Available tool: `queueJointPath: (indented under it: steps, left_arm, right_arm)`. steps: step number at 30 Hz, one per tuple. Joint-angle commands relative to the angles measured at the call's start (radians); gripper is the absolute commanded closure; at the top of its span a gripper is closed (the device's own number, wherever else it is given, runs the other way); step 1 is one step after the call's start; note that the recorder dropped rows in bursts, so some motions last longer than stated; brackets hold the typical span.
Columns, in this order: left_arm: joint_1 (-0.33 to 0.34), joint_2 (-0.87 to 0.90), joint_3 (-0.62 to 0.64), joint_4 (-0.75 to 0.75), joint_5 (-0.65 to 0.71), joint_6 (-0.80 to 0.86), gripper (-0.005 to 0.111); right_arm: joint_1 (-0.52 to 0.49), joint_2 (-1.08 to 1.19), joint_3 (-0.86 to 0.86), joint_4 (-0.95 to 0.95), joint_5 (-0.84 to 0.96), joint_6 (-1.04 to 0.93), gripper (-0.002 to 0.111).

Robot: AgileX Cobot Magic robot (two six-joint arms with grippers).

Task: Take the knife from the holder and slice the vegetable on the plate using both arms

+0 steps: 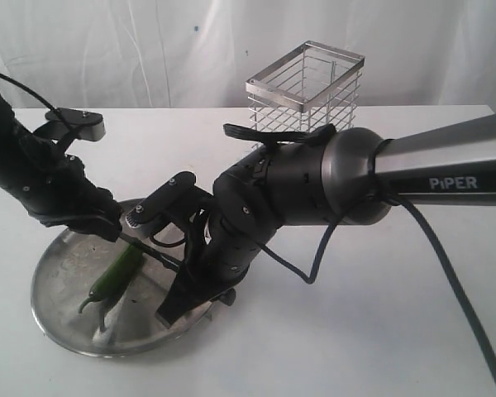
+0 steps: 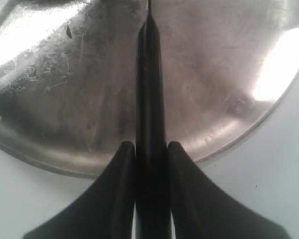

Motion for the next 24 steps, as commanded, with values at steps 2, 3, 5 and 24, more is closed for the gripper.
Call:
queueJointPath:
  steps: [2, 3, 5, 24]
  left_arm:
    - [0.003, -0.003, 0.067, -0.145, -0.106, 0.116, 0.048]
    - [0.003, -0.003, 0.075, -0.176, -0.128, 0.145, 0.048]
    - [0.001, -0.003, 0.089, -0.228, -0.156, 0.204, 0.048]
    - [0.001, 0.104, 0.097, -0.422, -0.216, 0.430, 0.048]
  right_arm:
    - [0.001, -0.003, -0.004, -0.011, -0.012, 0.013, 0.108]
    - [0.001, -0.003, -0.004, -0.011, -0.012, 0.013, 0.108]
    - [0.001, -0.003, -0.004, -0.011, -0.012, 0.013, 0.108]
    - [0.001, -0.003, -0.004, -0.011, -0.011, 0.013, 0.108]
